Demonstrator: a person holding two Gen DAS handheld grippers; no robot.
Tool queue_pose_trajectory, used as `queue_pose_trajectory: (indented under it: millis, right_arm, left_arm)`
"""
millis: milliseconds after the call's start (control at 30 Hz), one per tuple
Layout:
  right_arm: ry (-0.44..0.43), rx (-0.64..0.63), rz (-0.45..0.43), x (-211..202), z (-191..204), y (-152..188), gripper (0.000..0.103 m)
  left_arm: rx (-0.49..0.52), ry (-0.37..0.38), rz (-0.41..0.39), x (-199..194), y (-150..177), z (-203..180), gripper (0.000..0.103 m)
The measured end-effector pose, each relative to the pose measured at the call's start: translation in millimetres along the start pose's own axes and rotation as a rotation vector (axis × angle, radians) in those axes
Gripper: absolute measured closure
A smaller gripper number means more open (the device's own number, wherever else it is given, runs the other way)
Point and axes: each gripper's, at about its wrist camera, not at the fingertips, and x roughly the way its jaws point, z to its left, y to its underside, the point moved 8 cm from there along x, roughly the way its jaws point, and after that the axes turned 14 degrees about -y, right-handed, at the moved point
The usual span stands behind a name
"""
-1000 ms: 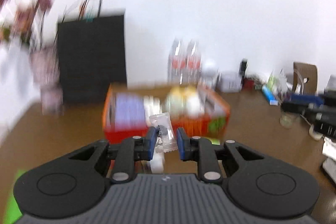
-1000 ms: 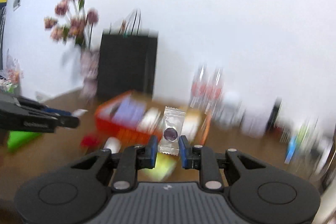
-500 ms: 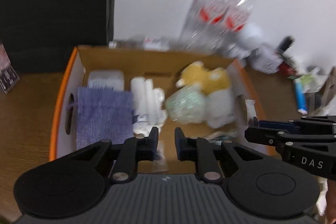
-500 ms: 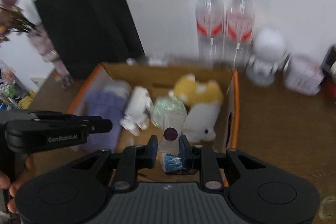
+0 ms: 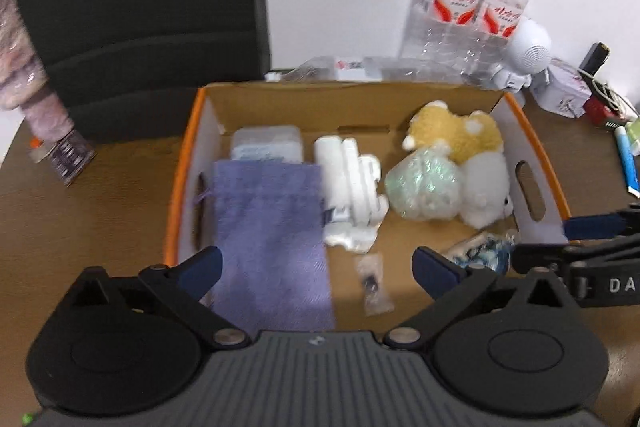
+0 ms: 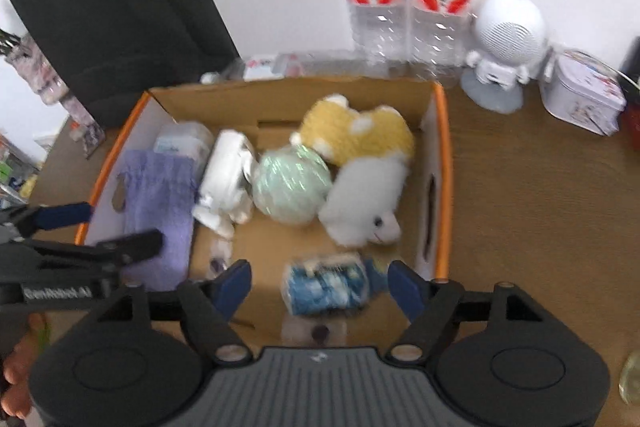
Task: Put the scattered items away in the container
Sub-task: 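Carry both packets over the box and open both tools to drop them, then move both tools back toward the white round cap and red rose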
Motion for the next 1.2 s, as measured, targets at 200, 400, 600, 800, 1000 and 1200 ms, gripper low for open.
queue_pose_trajectory:
  millis: [200, 400, 600, 800, 1000, 1200]
  right_arm:
    - [0.05, 0.046, 0.014, -16.7, 7.3, 26.2, 0.014]
    - [0.032, 0.059, 0.023, -25.6, 25.7, 53.7, 0.014]
    - [0.023, 0.058, -0.025, -48.4, 37.9, 67.4, 0.014]
    - [0.054, -0.017, -0.159, -72.7, 54.6, 82.4, 0.015]
    - [0.093, -0.094, -0.326, -94.9, 65.2, 127.2, 0.014]
    - [0.115, -0.207, -0.611, -88.0, 74.6, 226.7, 0.003]
  left_arm:
    - [-0.034, -0.023, 0.046, -22.6, 28.8, 16.8, 0.0]
    - [-0.034, -0.023, 0.023, -57.1, 46.9, 26.9, 0.0]
    - [-0.042, -0.016, -0.025, -85.2, 56.6, 25.8, 0.0]
    - [-0.019, -0.033, -0.161, -115.1, 72.6, 17.6, 0.0]
    - [-0.082, -0.015, -0.379, -149.9, 121.6, 29.1, 0.0]
    - [-0.134, 0.084, -0.622, -143.2, 224.7, 38.7, 0.0]
